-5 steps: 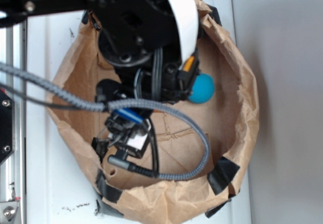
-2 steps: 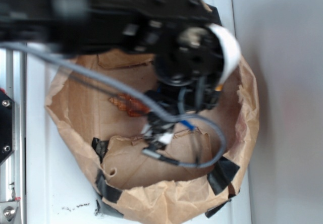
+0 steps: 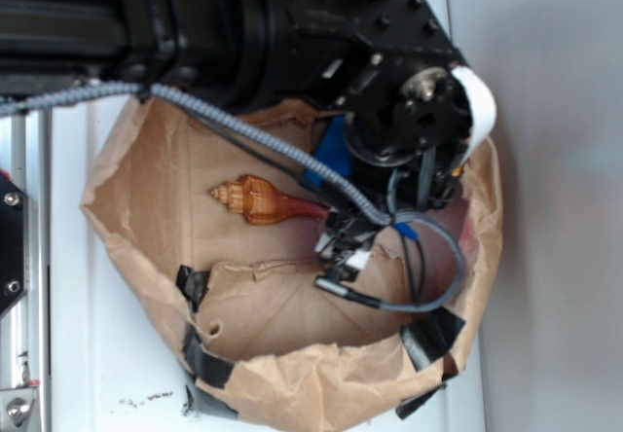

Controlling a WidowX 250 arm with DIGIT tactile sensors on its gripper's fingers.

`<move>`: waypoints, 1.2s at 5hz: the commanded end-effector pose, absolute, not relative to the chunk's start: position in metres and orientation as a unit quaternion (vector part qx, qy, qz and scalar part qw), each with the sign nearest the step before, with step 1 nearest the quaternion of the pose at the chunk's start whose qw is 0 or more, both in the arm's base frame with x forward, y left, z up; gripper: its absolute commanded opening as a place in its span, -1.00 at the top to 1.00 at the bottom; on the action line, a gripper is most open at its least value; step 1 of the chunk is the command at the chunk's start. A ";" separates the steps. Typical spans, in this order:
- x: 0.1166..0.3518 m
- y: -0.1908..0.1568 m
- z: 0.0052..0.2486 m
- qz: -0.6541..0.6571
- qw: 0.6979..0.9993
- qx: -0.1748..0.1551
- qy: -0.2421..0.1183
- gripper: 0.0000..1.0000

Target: Grab the blue ball.

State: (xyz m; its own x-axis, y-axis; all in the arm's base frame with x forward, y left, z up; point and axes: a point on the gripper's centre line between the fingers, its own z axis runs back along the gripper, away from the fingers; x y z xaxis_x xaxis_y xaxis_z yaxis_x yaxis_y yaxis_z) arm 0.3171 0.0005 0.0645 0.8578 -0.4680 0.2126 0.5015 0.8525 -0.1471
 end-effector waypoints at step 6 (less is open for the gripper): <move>0.335 0.044 0.099 -0.191 0.965 -0.123 -0.132 -1.00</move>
State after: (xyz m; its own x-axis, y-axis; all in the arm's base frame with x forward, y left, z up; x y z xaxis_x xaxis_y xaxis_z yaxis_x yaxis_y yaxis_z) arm 0.3266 0.0505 0.0799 0.9123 -0.3230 0.2516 0.3805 0.8957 -0.2301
